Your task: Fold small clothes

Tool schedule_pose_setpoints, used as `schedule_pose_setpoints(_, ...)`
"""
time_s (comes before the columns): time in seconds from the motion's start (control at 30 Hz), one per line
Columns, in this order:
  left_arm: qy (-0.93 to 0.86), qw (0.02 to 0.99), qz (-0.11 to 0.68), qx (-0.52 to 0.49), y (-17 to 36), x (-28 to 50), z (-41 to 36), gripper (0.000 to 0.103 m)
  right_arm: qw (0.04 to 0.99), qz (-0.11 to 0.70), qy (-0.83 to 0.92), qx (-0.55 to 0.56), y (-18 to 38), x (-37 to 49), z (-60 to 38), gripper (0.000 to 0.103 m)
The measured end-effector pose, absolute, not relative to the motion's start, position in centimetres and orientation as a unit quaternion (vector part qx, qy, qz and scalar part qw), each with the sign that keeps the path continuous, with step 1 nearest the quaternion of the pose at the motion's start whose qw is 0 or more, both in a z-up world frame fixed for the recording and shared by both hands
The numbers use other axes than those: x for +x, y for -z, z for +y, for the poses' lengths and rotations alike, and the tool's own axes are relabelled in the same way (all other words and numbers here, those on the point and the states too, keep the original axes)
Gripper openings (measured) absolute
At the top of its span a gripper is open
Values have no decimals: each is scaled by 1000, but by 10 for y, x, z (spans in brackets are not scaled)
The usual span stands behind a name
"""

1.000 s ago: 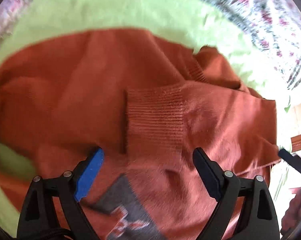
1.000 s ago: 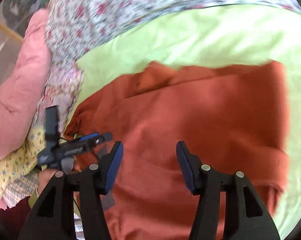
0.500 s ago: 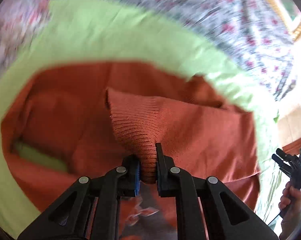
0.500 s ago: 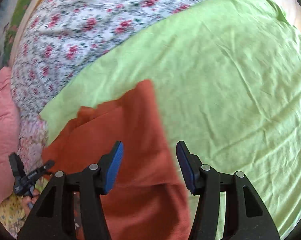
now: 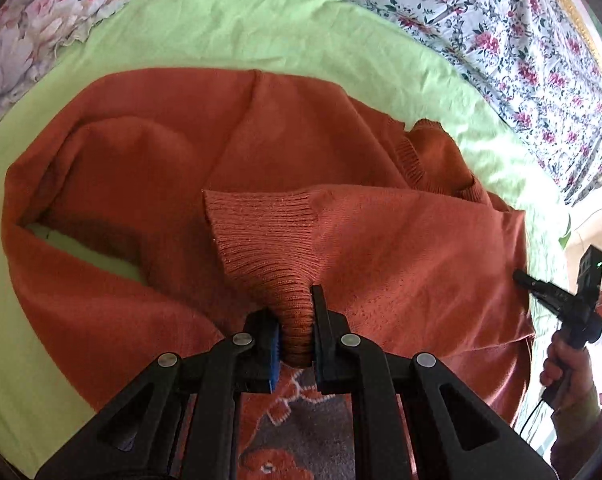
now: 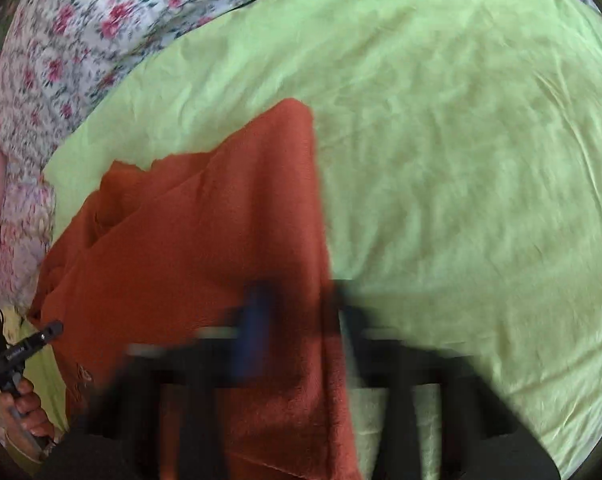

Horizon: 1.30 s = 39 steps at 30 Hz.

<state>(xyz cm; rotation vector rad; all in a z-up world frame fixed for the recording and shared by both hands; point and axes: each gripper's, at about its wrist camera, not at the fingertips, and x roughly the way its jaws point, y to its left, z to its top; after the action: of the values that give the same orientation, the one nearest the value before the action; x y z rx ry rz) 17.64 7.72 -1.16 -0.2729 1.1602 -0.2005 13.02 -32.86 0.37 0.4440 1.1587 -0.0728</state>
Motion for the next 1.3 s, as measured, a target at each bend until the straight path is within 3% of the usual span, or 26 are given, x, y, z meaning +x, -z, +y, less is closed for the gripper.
schedule_pose_setpoints(0.13,105,831,532,-119,3,172,67,11,840,505,39,195,-42,116,-333,13)
schedule_pose_setpoints(0.37,86,807,575,-103,38,176,64,14,811,552,56,186,-6,125,-338,20)
schedule_pose_setpoints(0.73,91,829,541,-108,-11,136,103,39,842,499,33,205,-67,73,-311,40)
schedule_pose_setpoints(0.97,77,828,538,-135,-22,104,136,45,832,512,-2,212,-65,54,-261,40)
schedule_pose_setpoints(1.3,96,816,562,-96,-2,72,111,66,823,526,-34,212,-58,40,-212,40)
